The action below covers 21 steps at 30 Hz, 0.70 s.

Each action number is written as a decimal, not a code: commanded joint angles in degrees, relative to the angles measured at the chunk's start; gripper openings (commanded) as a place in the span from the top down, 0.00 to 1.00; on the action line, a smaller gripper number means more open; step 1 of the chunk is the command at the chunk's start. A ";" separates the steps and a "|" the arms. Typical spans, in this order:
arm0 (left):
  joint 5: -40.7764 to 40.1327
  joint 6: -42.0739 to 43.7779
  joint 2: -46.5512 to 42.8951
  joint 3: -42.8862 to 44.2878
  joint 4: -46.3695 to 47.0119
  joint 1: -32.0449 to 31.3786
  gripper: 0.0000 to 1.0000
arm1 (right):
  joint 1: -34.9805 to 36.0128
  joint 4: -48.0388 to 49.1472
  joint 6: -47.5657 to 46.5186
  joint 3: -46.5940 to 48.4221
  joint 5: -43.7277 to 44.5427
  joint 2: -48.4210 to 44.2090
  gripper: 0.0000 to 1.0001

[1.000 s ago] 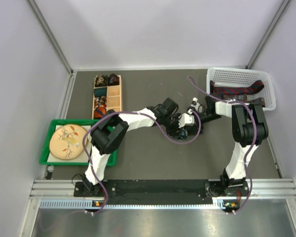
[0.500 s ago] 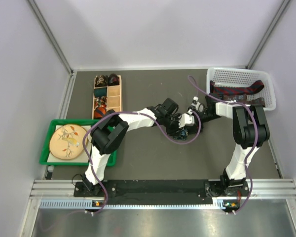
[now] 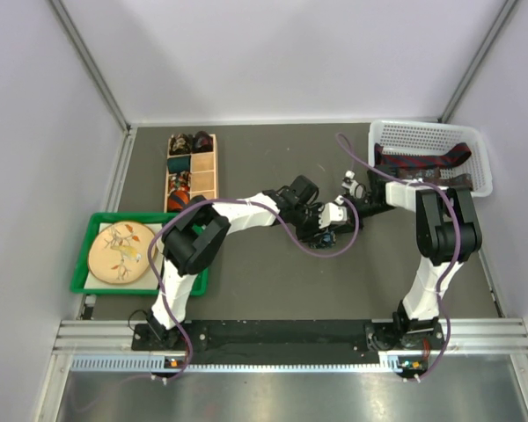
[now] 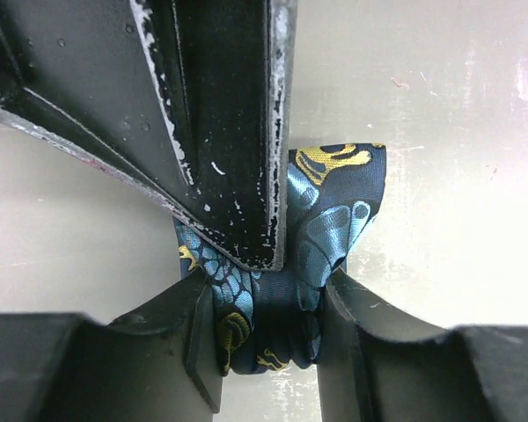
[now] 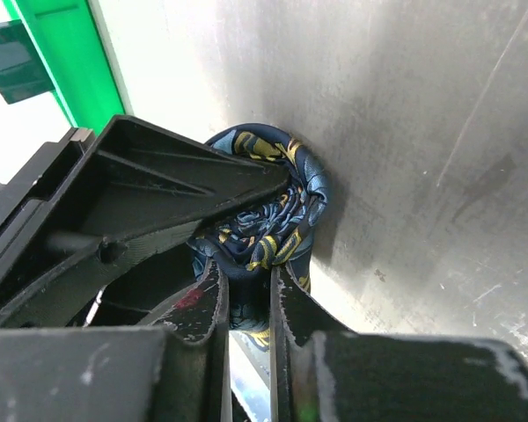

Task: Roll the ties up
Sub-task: Roll the tie at the center of the board.

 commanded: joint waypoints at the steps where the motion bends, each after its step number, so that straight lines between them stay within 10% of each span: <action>1: -2.61 -1.17 3.47 -1.88 -6.78 1.01 0.52 | -0.02 2.60 -1.75 0.33 1.47 -1.02 1.00; 5: -0.24 -3.27 -0.92 -3.46 -3.18 1.80 0.01 | -0.02 2.77 -1.31 1.03 2.26 -1.99 1.00; 15: 1.09 -4.68 -15.35 -17.61 15.01 2.86 0.01 | 0.33 4.00 -0.61 -0.19 0.77 -4.97 1.00; 21: 8.21 -1.77 -7.63 -7.87 2.11 3.65 0.01 | 2.44 5.14 0.36 -1.69 -0.29 -7.35 1.00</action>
